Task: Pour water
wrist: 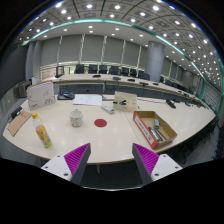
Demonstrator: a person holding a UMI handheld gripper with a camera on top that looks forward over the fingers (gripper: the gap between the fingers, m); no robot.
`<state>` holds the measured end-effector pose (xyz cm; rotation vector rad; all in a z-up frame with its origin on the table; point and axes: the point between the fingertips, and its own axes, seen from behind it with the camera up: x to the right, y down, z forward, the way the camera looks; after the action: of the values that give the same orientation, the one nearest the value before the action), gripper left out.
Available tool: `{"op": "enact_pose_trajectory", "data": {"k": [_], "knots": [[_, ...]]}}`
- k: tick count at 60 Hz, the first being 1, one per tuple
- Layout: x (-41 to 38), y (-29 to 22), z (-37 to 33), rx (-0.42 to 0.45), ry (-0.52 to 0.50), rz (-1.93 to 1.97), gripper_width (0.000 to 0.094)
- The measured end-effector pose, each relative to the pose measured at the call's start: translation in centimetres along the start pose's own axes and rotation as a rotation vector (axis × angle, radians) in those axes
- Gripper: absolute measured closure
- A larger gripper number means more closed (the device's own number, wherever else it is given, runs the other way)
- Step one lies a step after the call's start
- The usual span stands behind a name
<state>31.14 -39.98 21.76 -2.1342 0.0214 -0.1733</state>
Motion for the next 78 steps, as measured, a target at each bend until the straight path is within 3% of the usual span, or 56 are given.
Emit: {"op": "enact_pose_trajectory", "data": {"k": [9, 28, 39, 50, 53, 60, 71, 78], "knots": [[-3.3, 2.0, 0.3, -0.032, -0.04, -0.033, 0.0078], [-21.5, 6.0, 5.3, -0.004, -0.174, -0.057, 0.0075], [-32.1, 4.8, 9.4, 0.089, -0.271, -0.029, 0.0075], [-36.8, 2.9, 15.0, 0.166, -0.223, -0.035, 0.0083], [-37.5, 2.7, 16.3, 0.17, -0.212, -0.032, 0.0129], [-37.9, 2.0, 18.0, 0.196, -0.176, -0.019, 0.0407], [-37.8, 1.4, 17.6, 0.226, -0.147, 0.005, 0.0522], [-39.5, -1.0, 17.4, 0.239, -0.192, 0.032, 0.0547]]}}
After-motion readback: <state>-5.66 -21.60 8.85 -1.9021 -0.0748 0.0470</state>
